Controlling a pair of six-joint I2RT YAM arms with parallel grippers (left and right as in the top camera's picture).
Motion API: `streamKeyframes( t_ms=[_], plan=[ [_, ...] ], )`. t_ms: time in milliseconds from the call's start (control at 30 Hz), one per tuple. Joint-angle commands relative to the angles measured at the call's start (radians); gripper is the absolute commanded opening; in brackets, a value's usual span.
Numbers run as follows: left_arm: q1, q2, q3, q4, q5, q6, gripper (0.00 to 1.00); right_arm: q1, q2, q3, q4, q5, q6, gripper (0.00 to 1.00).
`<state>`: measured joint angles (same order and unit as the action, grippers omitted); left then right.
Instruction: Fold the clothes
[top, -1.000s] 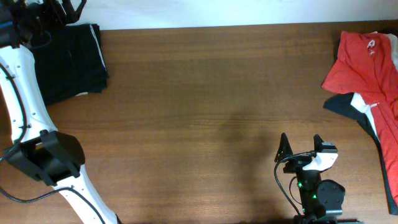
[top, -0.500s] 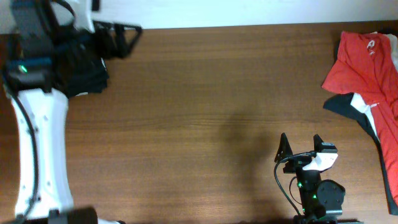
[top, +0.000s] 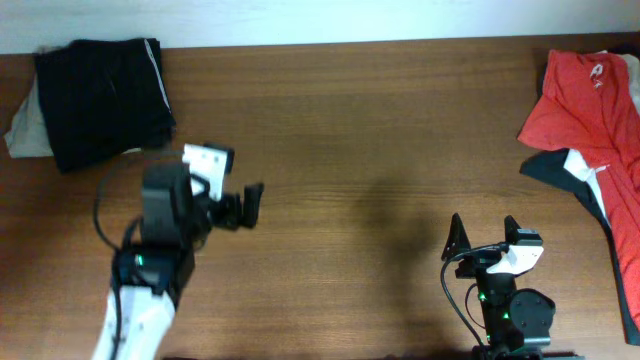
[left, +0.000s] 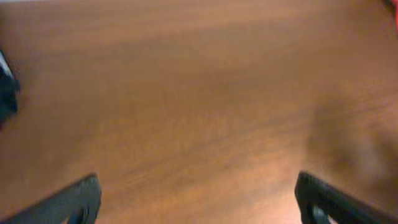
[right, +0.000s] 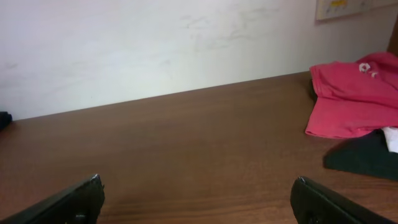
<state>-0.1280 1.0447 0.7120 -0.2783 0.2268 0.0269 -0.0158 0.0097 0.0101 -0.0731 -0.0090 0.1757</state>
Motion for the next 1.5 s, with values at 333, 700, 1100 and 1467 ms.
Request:
streamKeyframes(
  t_ms=[333,700,1100,1467],
  plan=[
    [0.034,-0.714,-0.599,0.375,-0.014,0.019,0.99,0.009,-0.006,-0.005,-0.006,-0.013,-0.011,0.99],
    [0.141,-1.038,-0.704,0.262,-0.019,0.019,0.99,0.009,-0.006,-0.005,-0.006,-0.013,-0.011,0.99],
    [0.164,-1.04,-0.704,0.195,-0.23,0.019,0.99,0.009,-0.006,-0.005,-0.006,-0.013,-0.011,0.99],
    [0.164,-1.04,-0.704,0.195,-0.227,0.019,0.99,0.009,-0.006,-0.005,-0.006,-0.013,-0.011,0.99]
  ],
)
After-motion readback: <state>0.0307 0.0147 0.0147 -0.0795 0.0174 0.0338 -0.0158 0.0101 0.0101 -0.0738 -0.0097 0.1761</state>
